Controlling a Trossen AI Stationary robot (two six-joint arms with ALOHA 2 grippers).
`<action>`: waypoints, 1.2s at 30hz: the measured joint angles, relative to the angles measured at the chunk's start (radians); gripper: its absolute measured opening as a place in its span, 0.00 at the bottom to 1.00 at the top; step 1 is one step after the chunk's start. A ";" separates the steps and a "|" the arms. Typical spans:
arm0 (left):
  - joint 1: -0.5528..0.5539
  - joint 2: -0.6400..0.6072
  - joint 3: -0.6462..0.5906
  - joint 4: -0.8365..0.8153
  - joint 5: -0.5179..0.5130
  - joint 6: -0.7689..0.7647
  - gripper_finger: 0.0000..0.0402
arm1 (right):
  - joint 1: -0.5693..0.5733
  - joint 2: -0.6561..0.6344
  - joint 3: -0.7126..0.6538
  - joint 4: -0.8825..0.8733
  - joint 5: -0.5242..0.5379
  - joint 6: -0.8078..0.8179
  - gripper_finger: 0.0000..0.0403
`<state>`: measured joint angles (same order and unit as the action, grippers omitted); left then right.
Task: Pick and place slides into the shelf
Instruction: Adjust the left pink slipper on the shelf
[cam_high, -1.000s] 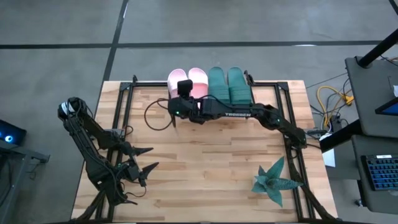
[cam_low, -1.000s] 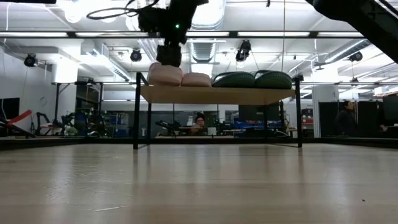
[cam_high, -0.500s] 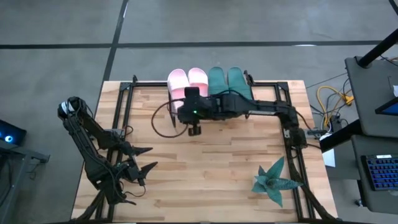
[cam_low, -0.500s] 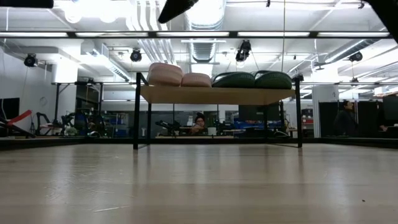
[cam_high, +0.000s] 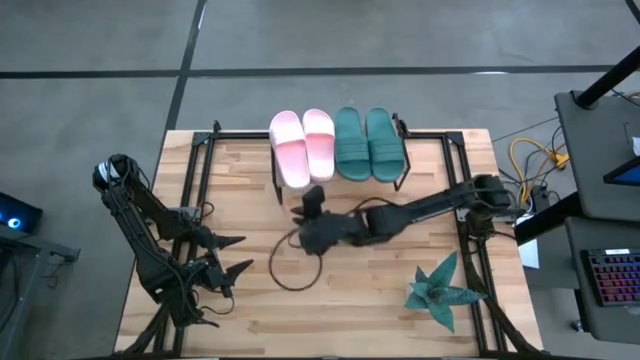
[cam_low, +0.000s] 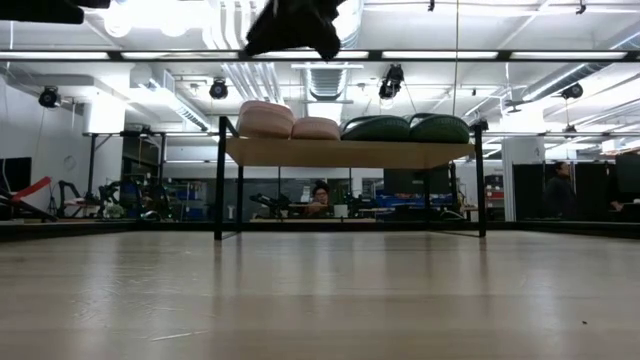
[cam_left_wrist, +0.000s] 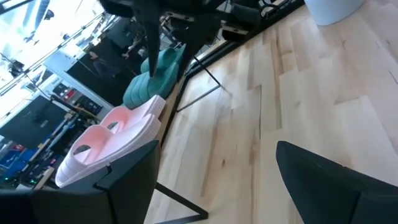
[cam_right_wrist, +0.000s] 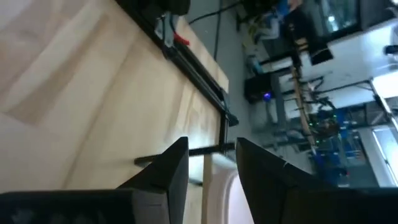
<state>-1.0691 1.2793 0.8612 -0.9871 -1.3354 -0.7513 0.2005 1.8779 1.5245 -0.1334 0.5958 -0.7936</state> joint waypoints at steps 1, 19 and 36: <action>0.000 0.000 0.000 -0.001 0.000 0.000 0.76 | -0.001 -0.021 -0.050 0.054 0.000 -0.006 0.31; 0.000 -0.001 -0.001 0.012 -0.004 -0.003 0.76 | -0.107 -0.052 -0.235 0.180 0.007 0.007 0.62; 0.000 -0.001 -0.001 0.018 -0.003 -0.005 0.76 | -0.142 0.016 -0.189 0.197 0.038 -0.078 0.54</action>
<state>-1.0691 1.2785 0.8600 -0.9688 -1.3388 -0.7563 0.0580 1.8942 1.3352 0.0635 0.6334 -0.8720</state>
